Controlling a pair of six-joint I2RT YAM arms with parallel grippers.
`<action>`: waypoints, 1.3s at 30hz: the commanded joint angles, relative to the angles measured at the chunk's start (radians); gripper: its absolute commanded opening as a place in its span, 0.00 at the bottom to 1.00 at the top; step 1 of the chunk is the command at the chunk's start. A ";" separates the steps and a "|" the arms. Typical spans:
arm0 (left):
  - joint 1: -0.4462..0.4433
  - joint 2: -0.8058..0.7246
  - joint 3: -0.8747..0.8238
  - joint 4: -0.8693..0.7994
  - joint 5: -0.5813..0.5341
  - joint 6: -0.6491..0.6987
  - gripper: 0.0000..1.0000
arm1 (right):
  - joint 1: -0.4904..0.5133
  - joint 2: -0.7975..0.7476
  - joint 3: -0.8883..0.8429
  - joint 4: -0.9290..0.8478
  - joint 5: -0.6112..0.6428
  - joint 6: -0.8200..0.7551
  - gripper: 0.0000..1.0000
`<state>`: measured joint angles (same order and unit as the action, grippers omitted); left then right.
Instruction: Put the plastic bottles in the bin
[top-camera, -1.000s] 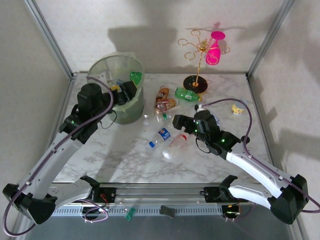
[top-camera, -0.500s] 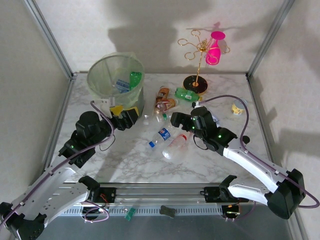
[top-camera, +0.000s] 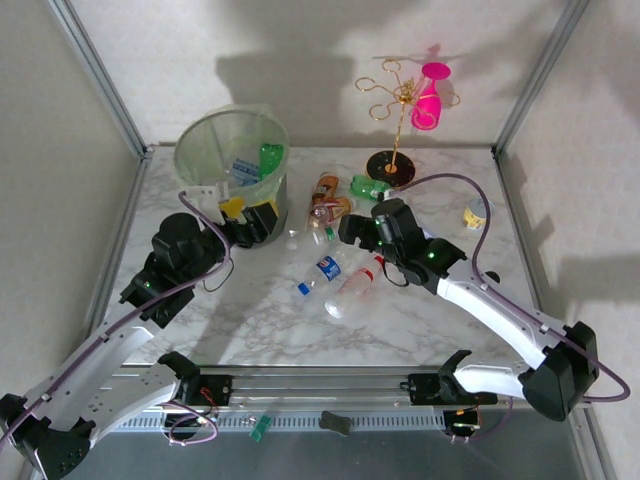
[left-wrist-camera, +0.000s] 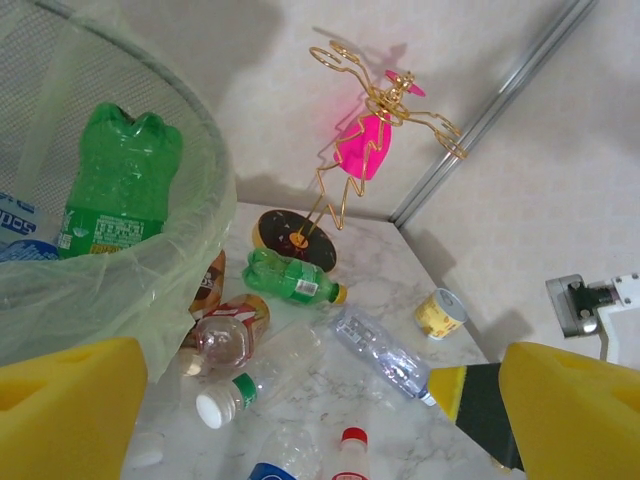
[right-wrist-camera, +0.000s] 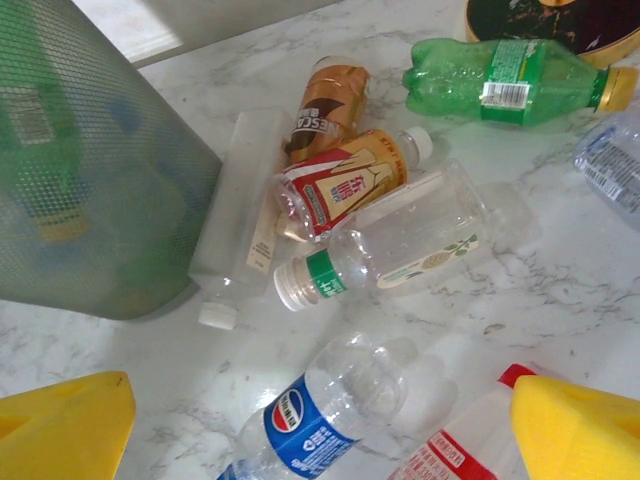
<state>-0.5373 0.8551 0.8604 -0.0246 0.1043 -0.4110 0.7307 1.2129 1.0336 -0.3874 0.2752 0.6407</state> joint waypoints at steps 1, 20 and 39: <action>-0.007 -0.015 -0.038 0.035 -0.023 -0.012 0.90 | -0.030 0.044 0.049 -0.066 0.050 -0.047 0.96; -0.010 -0.070 -0.038 0.012 -0.042 -0.044 0.92 | -0.276 0.365 0.133 -0.139 0.050 -0.104 0.97; -0.056 -0.086 -0.031 -0.008 -0.106 -0.027 0.93 | -0.454 0.757 0.417 -0.131 0.048 -0.483 0.99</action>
<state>-0.5819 0.7849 0.8185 -0.0273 0.0257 -0.4446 0.2840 1.9186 1.3949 -0.4511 0.3195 0.2405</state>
